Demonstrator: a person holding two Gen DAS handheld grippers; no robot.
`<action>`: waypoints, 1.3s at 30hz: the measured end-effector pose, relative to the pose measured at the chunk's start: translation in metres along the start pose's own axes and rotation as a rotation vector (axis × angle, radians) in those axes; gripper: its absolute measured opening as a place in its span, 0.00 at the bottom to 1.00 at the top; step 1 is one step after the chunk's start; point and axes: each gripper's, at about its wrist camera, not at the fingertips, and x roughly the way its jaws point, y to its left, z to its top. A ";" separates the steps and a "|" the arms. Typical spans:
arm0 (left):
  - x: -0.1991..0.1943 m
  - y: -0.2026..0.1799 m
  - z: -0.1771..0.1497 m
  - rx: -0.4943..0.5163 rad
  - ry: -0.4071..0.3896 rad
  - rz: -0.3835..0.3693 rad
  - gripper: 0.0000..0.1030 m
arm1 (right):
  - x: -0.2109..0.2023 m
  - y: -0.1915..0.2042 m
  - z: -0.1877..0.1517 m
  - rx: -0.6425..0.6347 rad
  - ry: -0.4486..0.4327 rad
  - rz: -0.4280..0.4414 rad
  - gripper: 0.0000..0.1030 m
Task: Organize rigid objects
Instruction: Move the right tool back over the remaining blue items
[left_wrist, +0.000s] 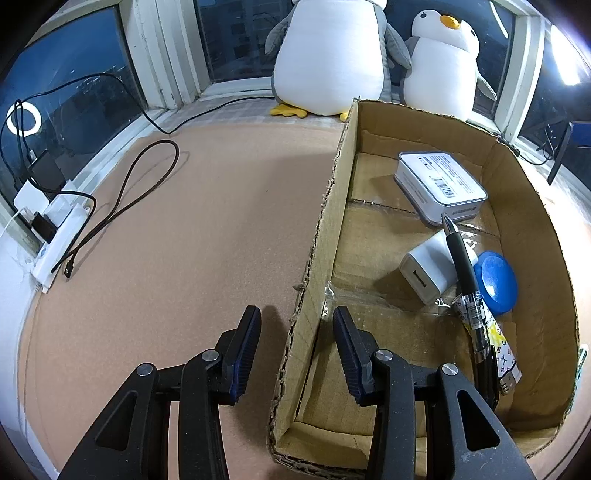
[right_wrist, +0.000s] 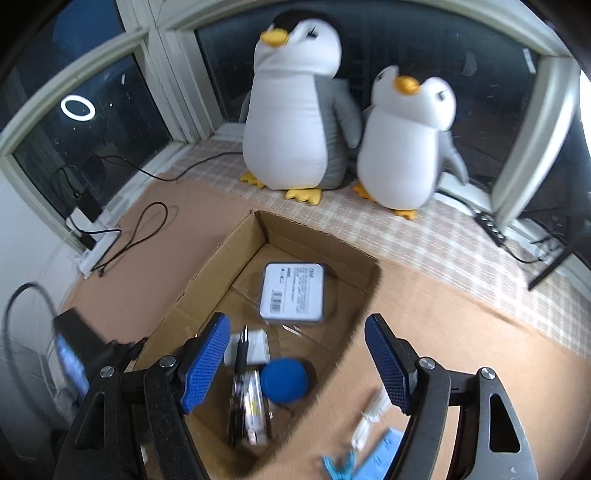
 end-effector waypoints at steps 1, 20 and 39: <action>0.000 0.000 0.001 0.001 0.000 0.000 0.43 | -0.008 -0.003 -0.004 0.001 -0.004 -0.005 0.70; 0.000 -0.003 0.004 0.039 -0.003 0.033 0.43 | -0.083 -0.100 -0.146 0.292 0.038 0.016 0.70; -0.001 -0.003 0.002 0.050 -0.002 0.045 0.43 | -0.001 -0.074 -0.211 0.107 0.114 -0.026 0.70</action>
